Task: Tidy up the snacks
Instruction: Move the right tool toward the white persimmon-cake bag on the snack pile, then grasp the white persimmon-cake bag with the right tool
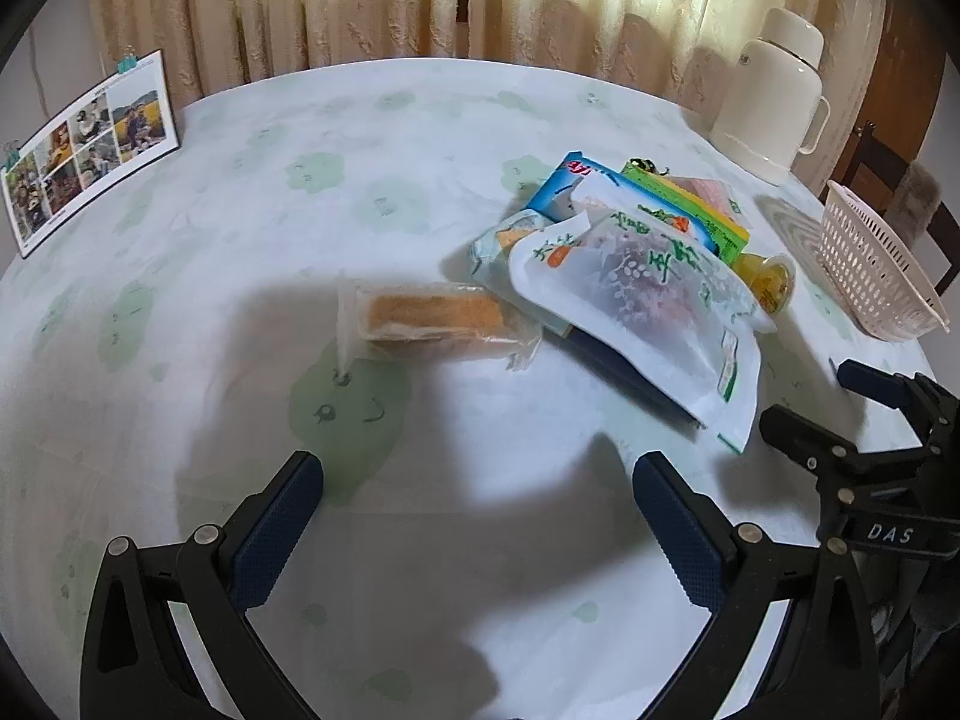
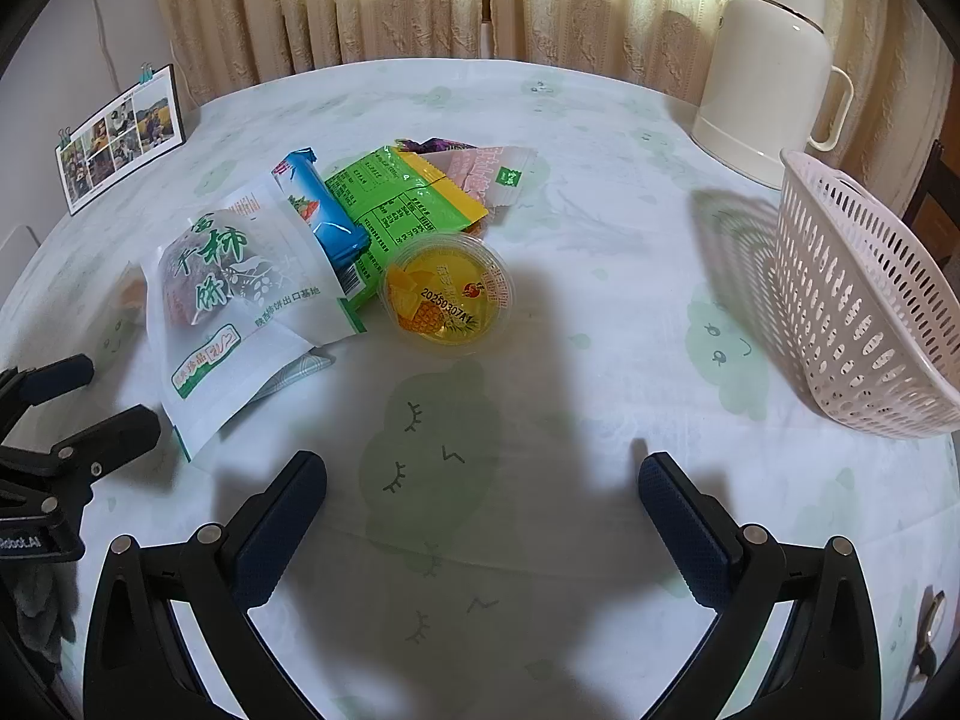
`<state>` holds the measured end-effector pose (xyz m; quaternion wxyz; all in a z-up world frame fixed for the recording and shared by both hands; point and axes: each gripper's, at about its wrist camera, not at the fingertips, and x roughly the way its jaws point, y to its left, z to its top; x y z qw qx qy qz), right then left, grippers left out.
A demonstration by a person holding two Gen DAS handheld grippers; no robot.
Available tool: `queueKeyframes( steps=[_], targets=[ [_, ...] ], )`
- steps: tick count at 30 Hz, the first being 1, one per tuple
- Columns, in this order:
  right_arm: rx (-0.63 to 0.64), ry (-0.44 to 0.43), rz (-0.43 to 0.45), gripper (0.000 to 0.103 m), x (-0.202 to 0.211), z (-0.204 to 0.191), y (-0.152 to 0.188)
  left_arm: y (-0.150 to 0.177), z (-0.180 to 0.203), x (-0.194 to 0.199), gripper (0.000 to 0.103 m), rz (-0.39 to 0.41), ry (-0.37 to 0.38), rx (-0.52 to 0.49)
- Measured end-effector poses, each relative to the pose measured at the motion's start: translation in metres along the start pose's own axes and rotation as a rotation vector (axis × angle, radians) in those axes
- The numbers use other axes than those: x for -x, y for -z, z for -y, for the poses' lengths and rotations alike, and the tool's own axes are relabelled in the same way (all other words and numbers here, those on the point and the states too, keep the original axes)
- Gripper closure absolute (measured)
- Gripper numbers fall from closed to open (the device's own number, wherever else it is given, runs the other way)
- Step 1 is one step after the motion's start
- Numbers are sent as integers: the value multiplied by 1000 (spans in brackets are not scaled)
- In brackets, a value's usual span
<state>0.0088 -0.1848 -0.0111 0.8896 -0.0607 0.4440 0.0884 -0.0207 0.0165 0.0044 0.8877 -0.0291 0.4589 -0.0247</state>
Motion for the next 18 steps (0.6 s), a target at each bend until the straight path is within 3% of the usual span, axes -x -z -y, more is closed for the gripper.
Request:
queueKeyframes(
  steps=[5,11,15,18],
  targets=[
    [0,1,0,0,0,-1,0,6,-9,14,1,17,43,-34],
    [0,-1,1,0,0,-1,0,6,-39,34,1,92,32,-39],
    [-1,-2,2,0,0,-2,-1,3,-57,35,1,132,84,-1],
    [0,-3,0,0,0,-2,-1,1,-62,30,1,107,120,17]
  ],
)
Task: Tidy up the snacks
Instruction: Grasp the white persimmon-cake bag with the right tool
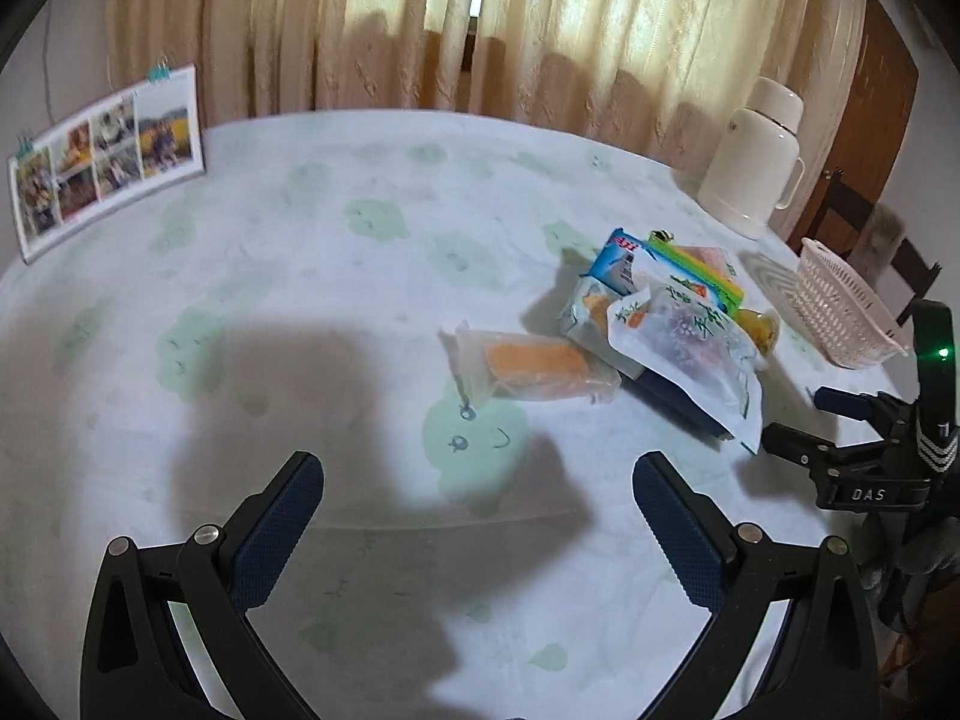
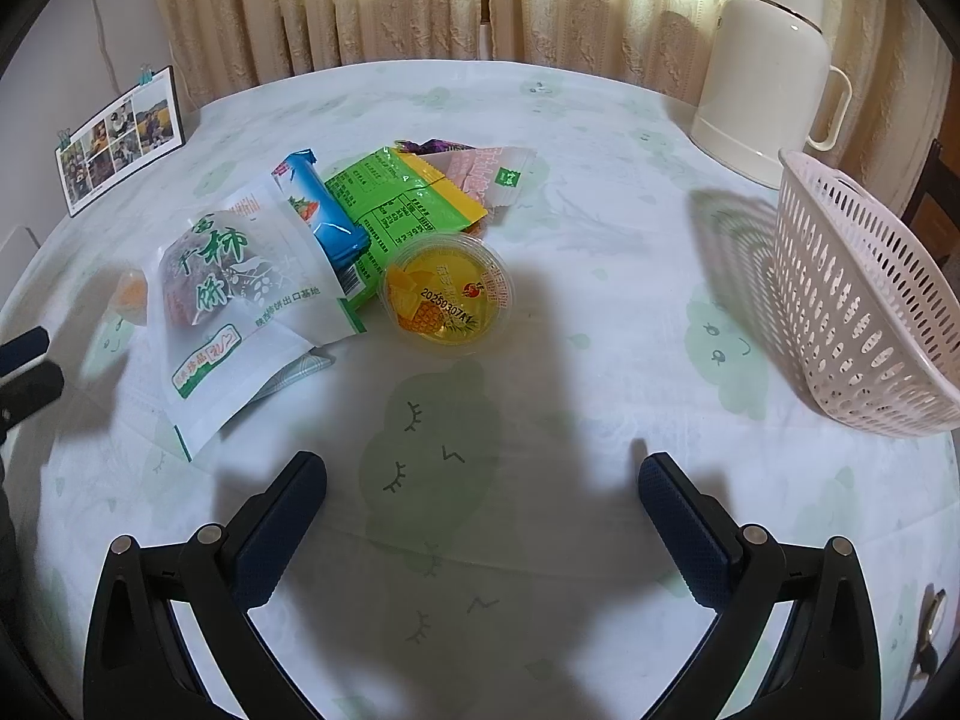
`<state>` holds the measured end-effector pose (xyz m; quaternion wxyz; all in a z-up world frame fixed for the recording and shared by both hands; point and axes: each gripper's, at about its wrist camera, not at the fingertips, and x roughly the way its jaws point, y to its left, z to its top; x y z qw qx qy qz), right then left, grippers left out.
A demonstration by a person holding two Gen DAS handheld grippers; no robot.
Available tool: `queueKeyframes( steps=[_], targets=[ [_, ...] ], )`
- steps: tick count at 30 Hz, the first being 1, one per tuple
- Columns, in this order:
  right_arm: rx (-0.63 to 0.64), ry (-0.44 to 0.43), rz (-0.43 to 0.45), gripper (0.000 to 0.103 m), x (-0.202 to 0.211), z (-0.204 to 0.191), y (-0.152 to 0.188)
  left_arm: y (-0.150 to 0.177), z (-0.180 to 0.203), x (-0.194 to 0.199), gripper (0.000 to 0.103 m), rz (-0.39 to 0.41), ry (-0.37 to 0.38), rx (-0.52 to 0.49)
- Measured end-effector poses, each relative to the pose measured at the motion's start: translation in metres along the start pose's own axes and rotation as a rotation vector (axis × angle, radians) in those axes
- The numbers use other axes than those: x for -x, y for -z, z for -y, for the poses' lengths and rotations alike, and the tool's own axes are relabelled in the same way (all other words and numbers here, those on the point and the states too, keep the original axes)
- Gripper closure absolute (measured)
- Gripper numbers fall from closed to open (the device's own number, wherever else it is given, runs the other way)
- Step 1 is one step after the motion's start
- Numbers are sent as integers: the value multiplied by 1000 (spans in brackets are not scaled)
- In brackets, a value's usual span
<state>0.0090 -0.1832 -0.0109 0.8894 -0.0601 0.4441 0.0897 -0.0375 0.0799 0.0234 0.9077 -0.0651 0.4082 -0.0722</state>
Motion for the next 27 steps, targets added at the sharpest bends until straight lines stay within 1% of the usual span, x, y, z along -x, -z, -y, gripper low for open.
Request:
queueKeyframes(
  steps=[2,3,5,6,8,9,11,12,15,18,19,21,24,27],
  targets=[
    [-19,-3,9,0,2,1,1,1,-2,0,1,1,14,10],
    [-39,-17,27,0,6,2,1,0,-3,3,1,16,24,17],
    [-78,-60,79,0,19,3,0,0,-5,6,1,43,26,24],
    [-73,-73,110,0,26,1,-1,0,-5,6,1,43,24,26],
    [-29,-78,164,0,40,-6,-5,0,-7,5,1,41,26,38],
    [13,-82,191,0,46,-14,-7,0,-9,5,1,44,25,49],
    [71,-98,217,0,50,-25,-14,-1,-16,5,1,50,23,84],
    [103,-121,225,0,50,-33,-18,-1,-19,5,1,53,23,100],
    [200,-171,224,0,40,-56,-32,-1,-28,6,1,61,21,153],
    [304,-188,216,0,24,-79,-41,-1,-35,5,1,66,14,193],
    [327,-190,212,0,20,-85,-42,-1,-36,5,1,68,11,204],
    [386,-160,204,0,9,-97,-44,-2,-38,4,1,69,2,219],
    [421,-161,175,0,-6,-100,-43,-1,-38,3,1,66,-13,221],
    [412,-175,165,0,-11,-94,-43,0,-36,3,1,64,-34,206]
  ],
)
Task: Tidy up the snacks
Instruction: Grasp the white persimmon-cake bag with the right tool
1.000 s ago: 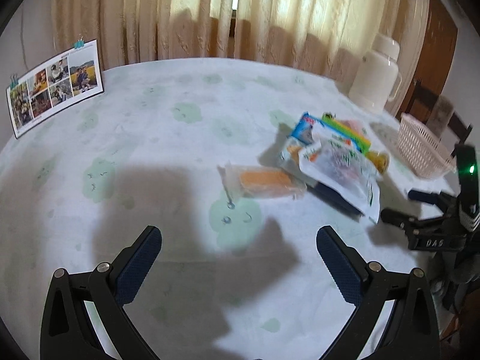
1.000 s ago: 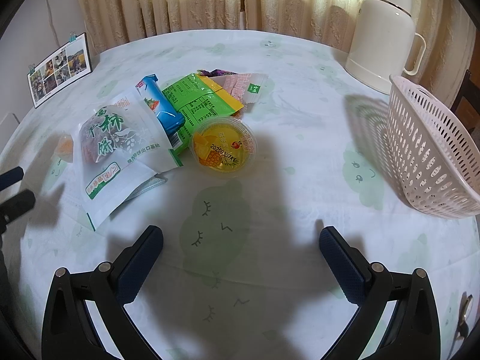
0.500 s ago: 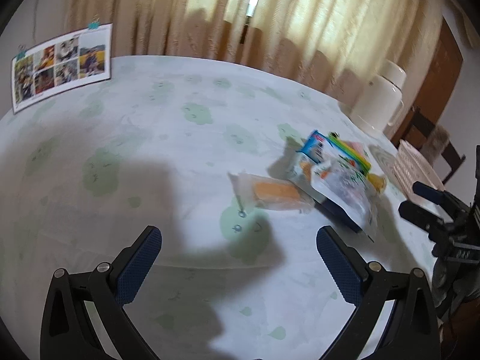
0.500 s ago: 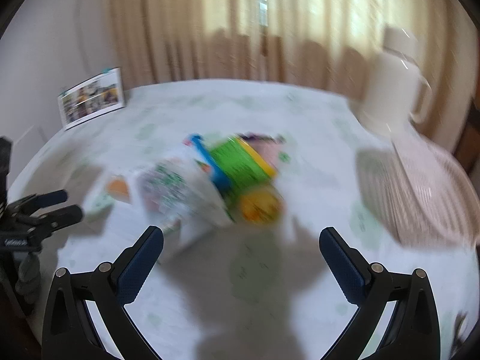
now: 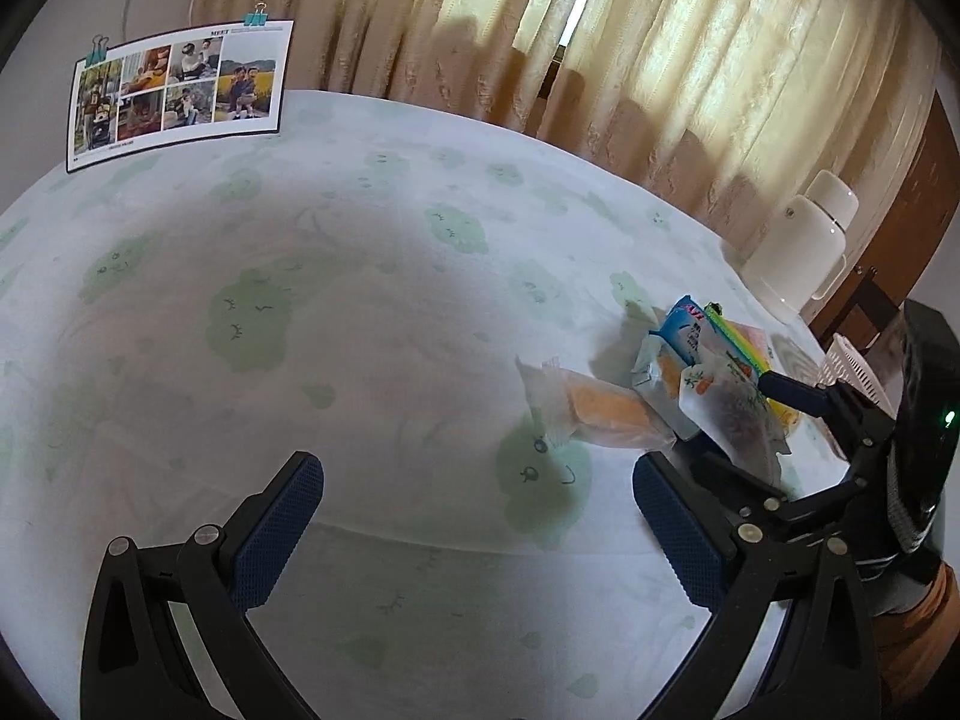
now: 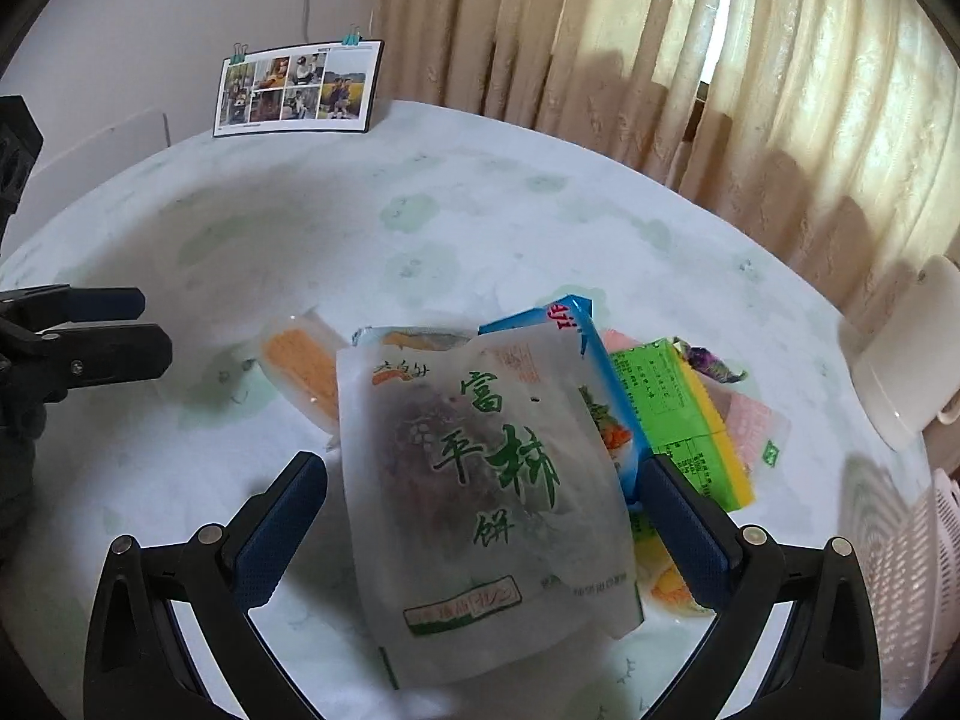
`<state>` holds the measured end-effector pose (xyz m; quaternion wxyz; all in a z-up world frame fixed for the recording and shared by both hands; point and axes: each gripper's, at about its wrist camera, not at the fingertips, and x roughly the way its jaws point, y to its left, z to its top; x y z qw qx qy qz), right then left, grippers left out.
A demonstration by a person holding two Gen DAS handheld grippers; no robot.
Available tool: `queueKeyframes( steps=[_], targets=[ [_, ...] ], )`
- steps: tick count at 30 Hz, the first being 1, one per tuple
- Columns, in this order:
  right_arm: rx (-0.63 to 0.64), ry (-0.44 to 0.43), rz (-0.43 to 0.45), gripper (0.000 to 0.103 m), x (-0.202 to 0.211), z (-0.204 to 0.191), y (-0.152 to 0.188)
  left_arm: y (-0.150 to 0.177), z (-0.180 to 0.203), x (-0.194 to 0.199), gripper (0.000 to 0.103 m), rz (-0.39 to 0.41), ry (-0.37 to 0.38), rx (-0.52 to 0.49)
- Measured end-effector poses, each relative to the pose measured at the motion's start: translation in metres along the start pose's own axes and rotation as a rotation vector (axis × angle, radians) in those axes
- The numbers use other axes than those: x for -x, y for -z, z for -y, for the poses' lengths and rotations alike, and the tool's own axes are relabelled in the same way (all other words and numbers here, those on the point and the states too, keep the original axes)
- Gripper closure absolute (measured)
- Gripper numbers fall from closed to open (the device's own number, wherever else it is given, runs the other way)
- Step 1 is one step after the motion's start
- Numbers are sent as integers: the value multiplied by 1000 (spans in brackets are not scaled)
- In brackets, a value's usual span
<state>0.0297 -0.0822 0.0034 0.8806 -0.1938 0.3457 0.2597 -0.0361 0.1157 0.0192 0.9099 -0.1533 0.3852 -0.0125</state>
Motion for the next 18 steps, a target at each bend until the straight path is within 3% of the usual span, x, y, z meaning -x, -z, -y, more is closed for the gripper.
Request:
queueKeyframes(
  steps=[3,5,8,16,18],
  targets=[
    [-61,-66,23,8,5,10,1,1,6,-2,1,-5,-37,-29],
    [-112,-88,29,24,7,18,1,2,11,-3,1,-9,-62,-54],
    [-154,-122,44,38,10,25,2,2,16,-4,1,-14,-93,-82],
    [-210,-111,87,57,25,32,10,-4,39,-6,1,-47,-100,-141],
    [-229,-112,106,71,32,35,13,-7,50,-5,1,-38,-106,-177]
  ],
)
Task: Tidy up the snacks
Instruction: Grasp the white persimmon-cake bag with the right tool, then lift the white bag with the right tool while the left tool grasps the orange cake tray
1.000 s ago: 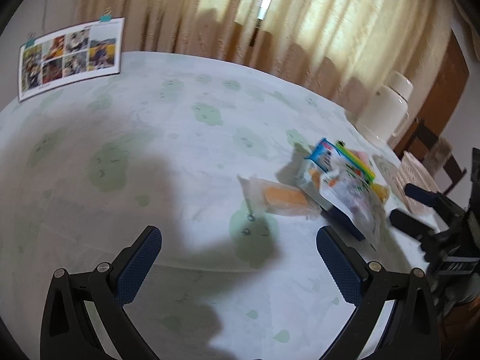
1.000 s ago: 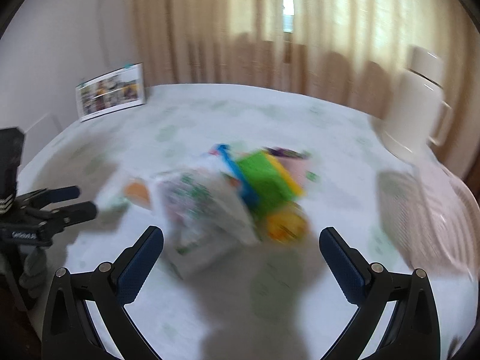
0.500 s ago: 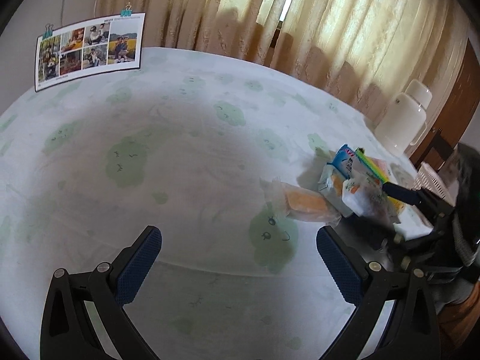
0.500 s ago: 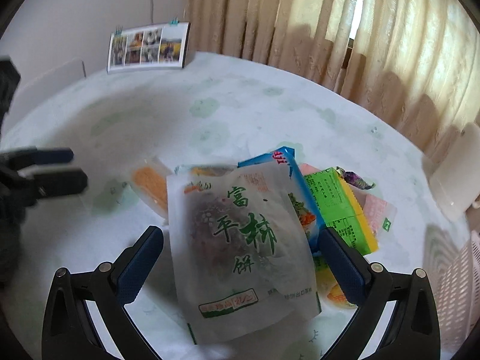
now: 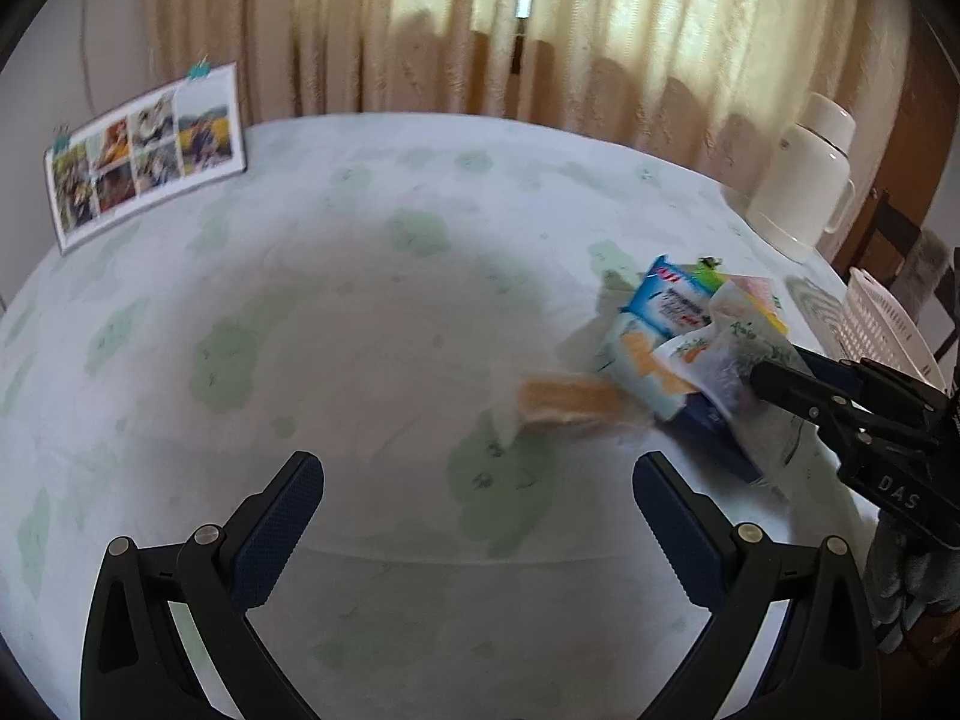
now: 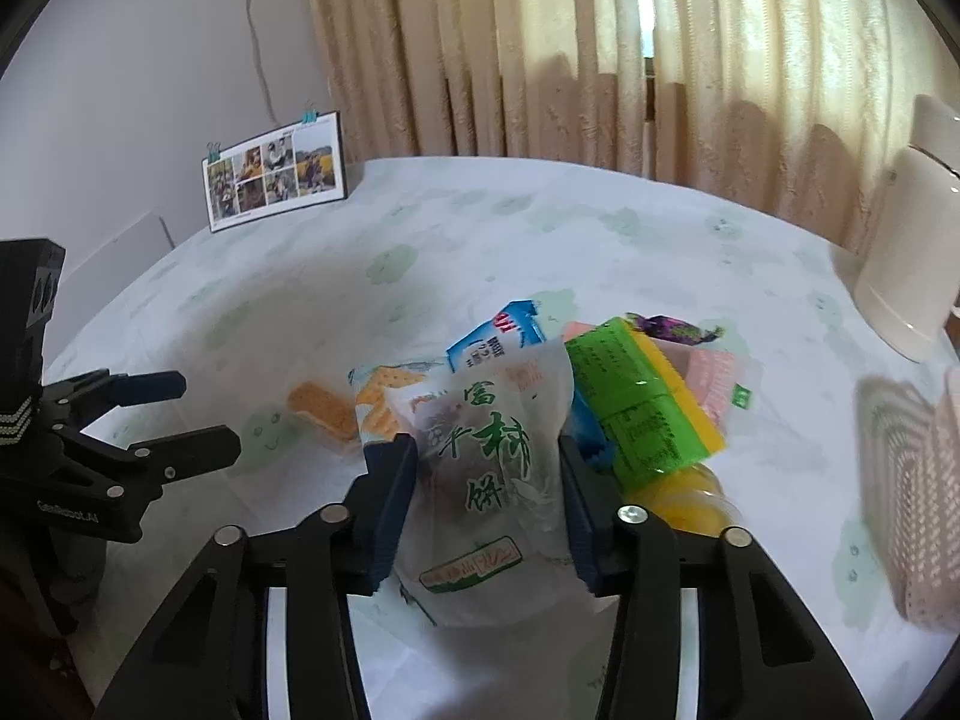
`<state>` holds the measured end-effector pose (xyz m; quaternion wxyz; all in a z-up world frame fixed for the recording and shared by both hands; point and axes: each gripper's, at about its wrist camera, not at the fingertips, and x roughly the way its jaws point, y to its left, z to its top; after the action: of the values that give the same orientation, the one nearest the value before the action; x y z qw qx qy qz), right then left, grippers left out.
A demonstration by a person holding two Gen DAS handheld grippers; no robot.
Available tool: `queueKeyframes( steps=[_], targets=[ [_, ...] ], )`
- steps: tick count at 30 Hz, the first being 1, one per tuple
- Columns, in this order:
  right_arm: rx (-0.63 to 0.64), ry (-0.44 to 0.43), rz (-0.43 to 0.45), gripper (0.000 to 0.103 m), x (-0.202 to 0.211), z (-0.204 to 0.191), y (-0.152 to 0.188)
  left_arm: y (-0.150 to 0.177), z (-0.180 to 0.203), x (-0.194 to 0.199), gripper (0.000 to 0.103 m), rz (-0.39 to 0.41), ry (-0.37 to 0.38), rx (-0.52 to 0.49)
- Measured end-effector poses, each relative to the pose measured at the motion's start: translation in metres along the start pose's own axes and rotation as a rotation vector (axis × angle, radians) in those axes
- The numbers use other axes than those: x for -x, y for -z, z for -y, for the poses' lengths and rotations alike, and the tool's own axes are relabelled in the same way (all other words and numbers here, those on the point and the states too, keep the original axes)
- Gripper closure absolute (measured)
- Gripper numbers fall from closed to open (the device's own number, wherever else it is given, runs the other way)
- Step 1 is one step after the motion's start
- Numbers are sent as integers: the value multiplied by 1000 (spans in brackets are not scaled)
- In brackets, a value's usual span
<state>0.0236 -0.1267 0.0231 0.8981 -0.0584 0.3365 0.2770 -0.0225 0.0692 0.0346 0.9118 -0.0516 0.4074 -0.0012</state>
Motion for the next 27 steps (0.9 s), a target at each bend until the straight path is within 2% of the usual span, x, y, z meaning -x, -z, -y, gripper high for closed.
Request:
queueKeyframes(
  steps=[10,17,18,20,21,24,27],
  targets=[
    [-89,-1,55,76,24,22,11,-16,39,-23,1,-5,-28,-136],
    [-144,-28,80,76,31,37,14,-16,42,-53,1,-79,-34,-136],
    [-146,-31,80,76,31,37,15,-16,41,-56,2,-91,-31,-128],
    [-147,-36,78,76,31,37,15,-16,36,-60,14,-113,-20,-105],
    [-148,-37,76,76,31,36,15,-17,34,-60,17,-110,-12,-96],
    [-156,-45,76,76,33,38,17,-16,32,-57,35,-86,-8,-91],
    [-169,-58,79,76,33,40,17,-14,31,-53,37,-70,0,-88]
  ],
)
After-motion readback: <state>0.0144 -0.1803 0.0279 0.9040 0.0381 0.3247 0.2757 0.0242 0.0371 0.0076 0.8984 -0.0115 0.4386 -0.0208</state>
